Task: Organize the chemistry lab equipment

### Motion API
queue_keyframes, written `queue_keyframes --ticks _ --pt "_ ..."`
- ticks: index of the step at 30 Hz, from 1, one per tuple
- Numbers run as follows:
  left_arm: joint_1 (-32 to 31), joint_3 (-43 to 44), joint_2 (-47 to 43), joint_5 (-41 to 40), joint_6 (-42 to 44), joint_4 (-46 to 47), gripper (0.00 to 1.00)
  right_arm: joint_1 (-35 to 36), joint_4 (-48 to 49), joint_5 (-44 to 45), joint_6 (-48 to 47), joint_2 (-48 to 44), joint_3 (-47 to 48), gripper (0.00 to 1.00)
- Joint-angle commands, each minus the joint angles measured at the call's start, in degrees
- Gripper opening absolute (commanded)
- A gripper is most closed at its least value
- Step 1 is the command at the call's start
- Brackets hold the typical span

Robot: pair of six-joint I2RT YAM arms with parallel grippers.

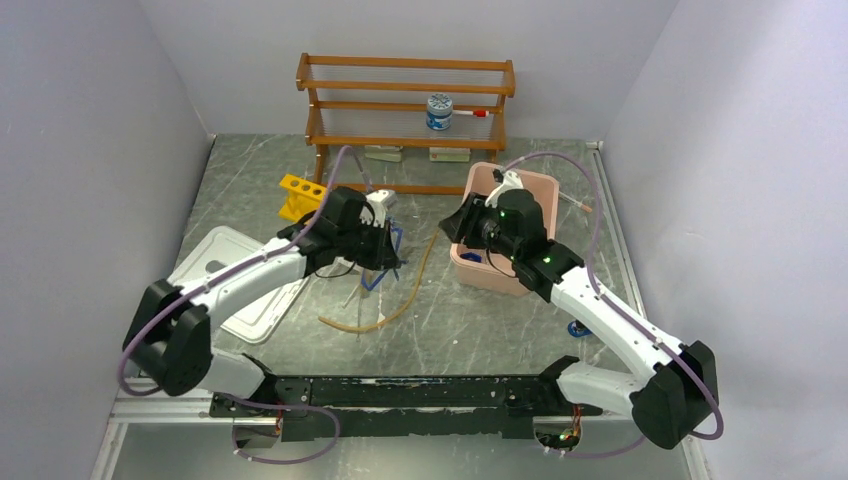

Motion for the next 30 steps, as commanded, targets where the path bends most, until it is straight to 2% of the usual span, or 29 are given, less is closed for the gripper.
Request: queue_keyframes --ticks 1,6,8,10,14,19,30 --pt "-0.4 1.5 -5.2 4.1 -0.8 5.5 0.05 0.3 8.6 -10.1 0.2 -1.6 -1.6 0.51" --pt "-0.4 4.4 -8.1 9.7 -1.9 10.3 0.05 0.3 13.8 -15.4 4.1 -0.4 -0.6 0.63" --pt "-0.4 6.1 -8.5 10.3 -2.2 10.7 0.05 0.3 15.3 -16.2 6.4 0.5 0.3 0.64" --pt "-0.4 7.7 -8.7 10.1 -2.2 10.8 0.05 0.3 16.0 -17.8 7.8 1.7 1.8 0.61" --pt "-0.4 8.7 -8.8 9.9 -2.1 11.7 0.05 0.3 17.9 -21.6 10.6 4.2 3.5 0.48" --pt "-0.4 8.2 -8.9 10.4 -2.5 12.9 0.05 0.3 26.5 -22.4 15.4 4.6 1.6 0.46" --pt "-0.4 8.9 -9.1 10.3 -3.0 13.8 0.05 0.3 23.8 -22.4 15.5 7.2 3.8 0.4"
